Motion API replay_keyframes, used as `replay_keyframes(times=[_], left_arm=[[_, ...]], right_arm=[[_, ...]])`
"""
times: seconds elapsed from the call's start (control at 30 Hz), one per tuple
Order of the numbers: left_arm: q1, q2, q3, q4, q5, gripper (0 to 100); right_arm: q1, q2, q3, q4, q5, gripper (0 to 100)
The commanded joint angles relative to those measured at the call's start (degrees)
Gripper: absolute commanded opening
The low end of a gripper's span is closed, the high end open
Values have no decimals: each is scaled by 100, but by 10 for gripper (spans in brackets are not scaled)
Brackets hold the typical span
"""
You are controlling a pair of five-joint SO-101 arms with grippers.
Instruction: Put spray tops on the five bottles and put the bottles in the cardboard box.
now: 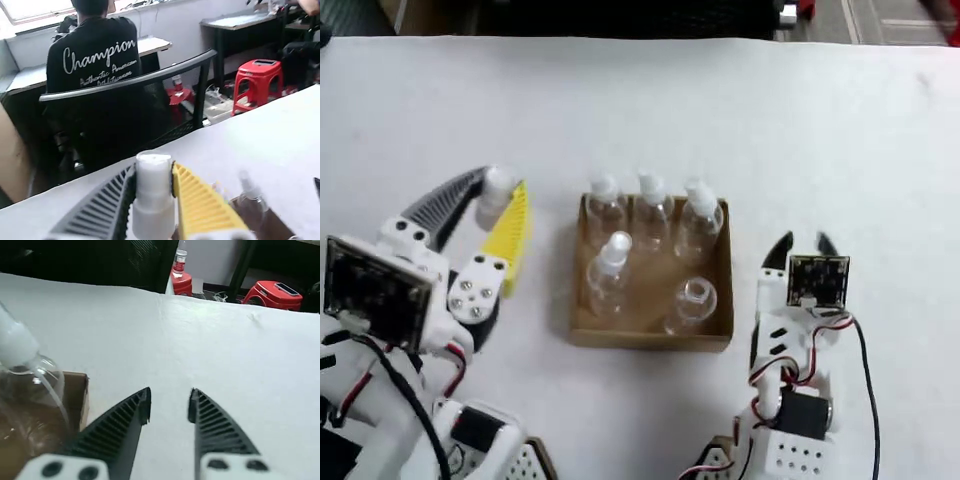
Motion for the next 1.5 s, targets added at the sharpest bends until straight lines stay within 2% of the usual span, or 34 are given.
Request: replay_keyframes(times=[0.0, 0.1, 0.27, 0.37, 0.5, 0.57, 0.7, 0.87, 1.1, 1.3, 1.47], left_arm=[[655, -66, -273, -308, 527, 22], [980, -119, -237, -422, 703, 21], [1965, -629, 299, -1442, 862, 21], [2457, -971, 818, -2145, 844, 20], [2448, -1033, 1644, -3235, 835, 21], [2457, -1077, 1916, -3455, 879, 21], [2580, -1437, 2084, -3174, 897, 21], [3284, -1974, 2136, -3112, 853, 21], [3398, -1719, 2189, -3095, 879, 21], [3415, -1727, 2488, -3147, 879, 21], [3864, -1719, 2655, -3147, 853, 21]], right_arm=[[-330, -66, -1327, 954, 9, 38], [-831, -66, -2752, 1982, 9, 11], [-2193, -66, -4853, 3354, 62, 16], [-3160, -66, -5310, 3565, 62, 16], [-4664, -13, -5591, 3530, 70, 16], [-5191, -13, -5556, 3310, 70, 16], [-5297, -13, -4985, 2765, 70, 17], [-5341, -66, -4246, 2246, 70, 17], [-6413, -66, -3851, 2035, 70, 17], [-5710, -66, -3578, 2009, 70, 17], [-5323, -75, -3578, 2044, 62, 17]])
